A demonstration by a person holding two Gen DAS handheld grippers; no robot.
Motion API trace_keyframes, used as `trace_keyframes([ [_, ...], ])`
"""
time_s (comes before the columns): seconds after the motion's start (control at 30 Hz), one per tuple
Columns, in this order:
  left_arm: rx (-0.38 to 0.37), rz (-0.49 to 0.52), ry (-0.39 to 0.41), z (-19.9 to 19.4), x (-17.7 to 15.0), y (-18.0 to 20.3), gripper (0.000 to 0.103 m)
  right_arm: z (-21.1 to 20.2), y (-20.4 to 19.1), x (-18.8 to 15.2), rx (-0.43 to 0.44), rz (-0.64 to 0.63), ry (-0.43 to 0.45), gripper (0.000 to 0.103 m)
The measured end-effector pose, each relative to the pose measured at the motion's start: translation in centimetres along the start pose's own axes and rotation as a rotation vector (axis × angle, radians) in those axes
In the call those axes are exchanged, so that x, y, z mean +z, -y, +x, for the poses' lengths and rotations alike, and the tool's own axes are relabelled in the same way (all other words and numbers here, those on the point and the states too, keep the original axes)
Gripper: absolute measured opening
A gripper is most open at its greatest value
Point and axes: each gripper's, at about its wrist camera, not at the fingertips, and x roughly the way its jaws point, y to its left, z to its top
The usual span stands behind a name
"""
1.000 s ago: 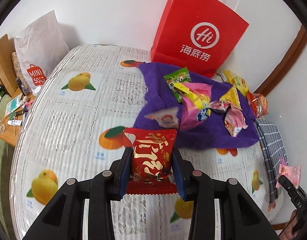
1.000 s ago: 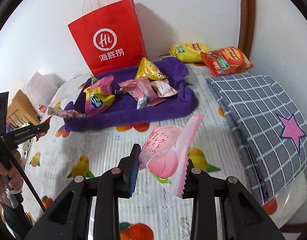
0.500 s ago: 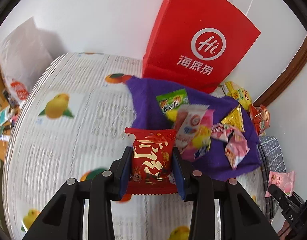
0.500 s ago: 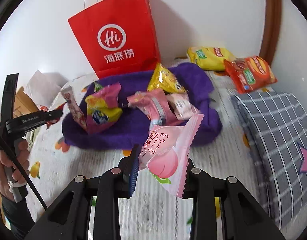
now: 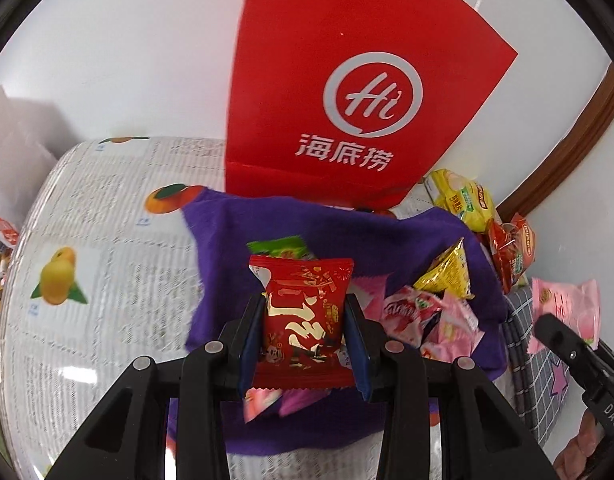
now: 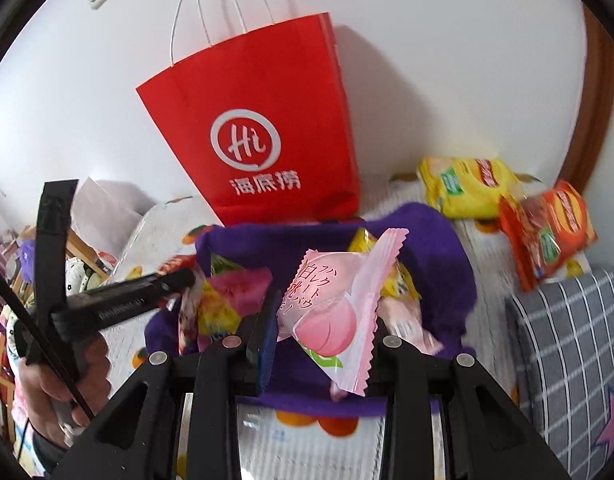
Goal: Organize snacks
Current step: 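Carry both held packets over the purple towel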
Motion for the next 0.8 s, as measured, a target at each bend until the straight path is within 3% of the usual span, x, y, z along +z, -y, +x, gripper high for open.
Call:
trace_keyframes([
  [0.27,-0.050,-0.031,0.027,0.1,1.8,0.4,0.036,2.4,0.6,3.0,0.043,0.035,-0.015,0.031],
  [0.53,-0.060,-0.055,0.052,-0.2,2.5,-0.7,0.036,5.1,1.7,3.5,0.058,0.047,-0.076,0.031],
  [0.8,-0.076,-0.094,0.036,-0.1,2.5,-2.2,0.036,7.9,3.2,2.8,0.076,0.091,-0.192,0.032],
])
